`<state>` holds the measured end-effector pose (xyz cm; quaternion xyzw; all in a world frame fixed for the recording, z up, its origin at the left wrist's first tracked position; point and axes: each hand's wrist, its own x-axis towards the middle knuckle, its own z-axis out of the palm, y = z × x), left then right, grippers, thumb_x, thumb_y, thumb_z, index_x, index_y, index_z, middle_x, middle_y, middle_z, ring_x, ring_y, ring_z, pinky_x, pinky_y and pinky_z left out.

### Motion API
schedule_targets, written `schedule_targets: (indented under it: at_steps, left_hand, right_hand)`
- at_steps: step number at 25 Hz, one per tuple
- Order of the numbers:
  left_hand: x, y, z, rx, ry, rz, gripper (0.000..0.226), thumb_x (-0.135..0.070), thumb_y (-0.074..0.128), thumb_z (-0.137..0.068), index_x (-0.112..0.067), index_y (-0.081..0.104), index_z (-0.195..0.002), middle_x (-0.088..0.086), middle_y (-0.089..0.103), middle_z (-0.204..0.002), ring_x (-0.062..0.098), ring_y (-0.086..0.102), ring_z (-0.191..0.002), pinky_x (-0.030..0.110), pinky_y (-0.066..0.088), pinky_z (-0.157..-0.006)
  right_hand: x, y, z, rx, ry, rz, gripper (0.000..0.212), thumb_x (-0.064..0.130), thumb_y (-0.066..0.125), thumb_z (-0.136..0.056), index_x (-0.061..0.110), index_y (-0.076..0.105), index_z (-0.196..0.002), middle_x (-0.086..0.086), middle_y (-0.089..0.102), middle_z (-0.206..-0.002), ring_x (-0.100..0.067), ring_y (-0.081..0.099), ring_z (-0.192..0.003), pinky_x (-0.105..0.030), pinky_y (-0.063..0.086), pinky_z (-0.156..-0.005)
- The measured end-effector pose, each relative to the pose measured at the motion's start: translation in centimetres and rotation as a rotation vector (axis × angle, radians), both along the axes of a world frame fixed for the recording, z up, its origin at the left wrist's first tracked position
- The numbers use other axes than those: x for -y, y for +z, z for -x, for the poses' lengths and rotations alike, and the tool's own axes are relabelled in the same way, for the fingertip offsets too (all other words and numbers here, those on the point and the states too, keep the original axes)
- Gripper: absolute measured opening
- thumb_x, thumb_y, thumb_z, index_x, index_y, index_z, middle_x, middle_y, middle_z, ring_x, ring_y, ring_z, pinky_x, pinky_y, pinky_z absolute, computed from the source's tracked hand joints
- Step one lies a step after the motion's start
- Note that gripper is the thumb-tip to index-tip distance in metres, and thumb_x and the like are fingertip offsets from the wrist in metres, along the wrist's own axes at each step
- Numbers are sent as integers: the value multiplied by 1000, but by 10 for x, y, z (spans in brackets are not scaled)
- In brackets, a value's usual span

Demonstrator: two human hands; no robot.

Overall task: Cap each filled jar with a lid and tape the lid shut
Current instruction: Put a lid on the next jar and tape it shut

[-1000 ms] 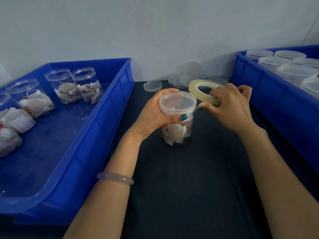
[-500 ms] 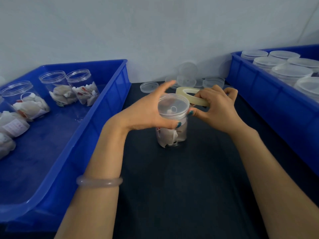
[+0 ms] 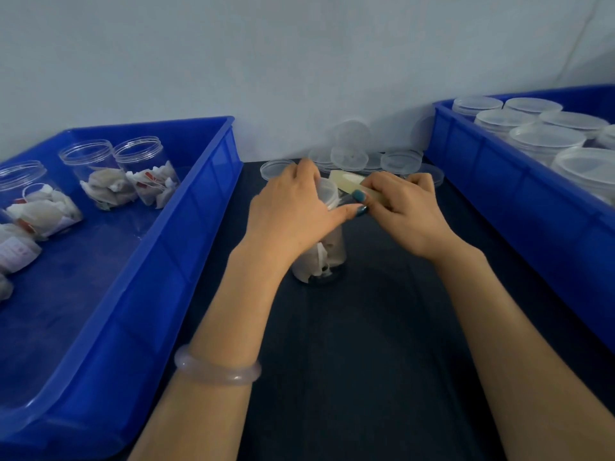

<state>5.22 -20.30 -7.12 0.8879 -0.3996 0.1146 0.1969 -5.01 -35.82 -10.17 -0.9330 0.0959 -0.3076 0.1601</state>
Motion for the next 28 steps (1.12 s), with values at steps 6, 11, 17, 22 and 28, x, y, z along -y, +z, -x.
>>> schedule_targets:
  at_steps: [6, 11, 17, 22, 28]
  left_hand:
    - [-10, 0, 2, 27, -150, 88, 48, -58, 64, -81, -27, 49, -114, -9, 58, -118, 16, 53, -100, 36, 46, -74]
    - [-2, -1, 8, 112, -148, 132, 41, -51, 63, -78, -25, 50, -108, -9, 61, -103, 17, 53, -89, 34, 45, -66]
    - [-1, 2, 0, 70, -178, 82, 43, -50, 62, -78, -26, 50, -112, -11, 62, -109, 17, 55, -95, 36, 48, -72]
    - [-7, 10, 0, -11, -186, 92, 40, -50, 64, -77, -30, 49, -108, -16, 58, -105, 12, 51, -93, 34, 44, -70]
    - [-23, 7, 12, -115, -285, 122, 36, -55, 62, -69, -41, 47, -99, -22, 60, -102, 2, 56, -96, 33, 48, -73]
  right_hand:
    - [-1, -5, -5, -30, -32, 51, 53, 61, 23, -98, 25, 61, -95, 8, 56, -88, -15, 47, -81, -32, 16, -78]
    - [-4, -12, -8, 62, -129, 83, 29, 38, 39, -103, 20, 61, -98, 12, 50, -88, -10, 41, -81, -34, 14, -75]
    - [-6, -13, -23, 63, -214, 36, 26, 34, 38, -105, 20, 57, -95, 7, 57, -93, -18, 49, -88, -38, 18, -76]
    - [-7, -15, -43, 84, -303, 0, 23, 35, 35, -104, 25, 51, -90, 6, 55, -92, -24, 53, -91, -39, 18, -76]
    - [22, 7, -38, -119, -415, 150, 47, 46, 15, -96, 24, 55, -83, 2, 57, -85, -20, 48, -78, -36, 12, -74]
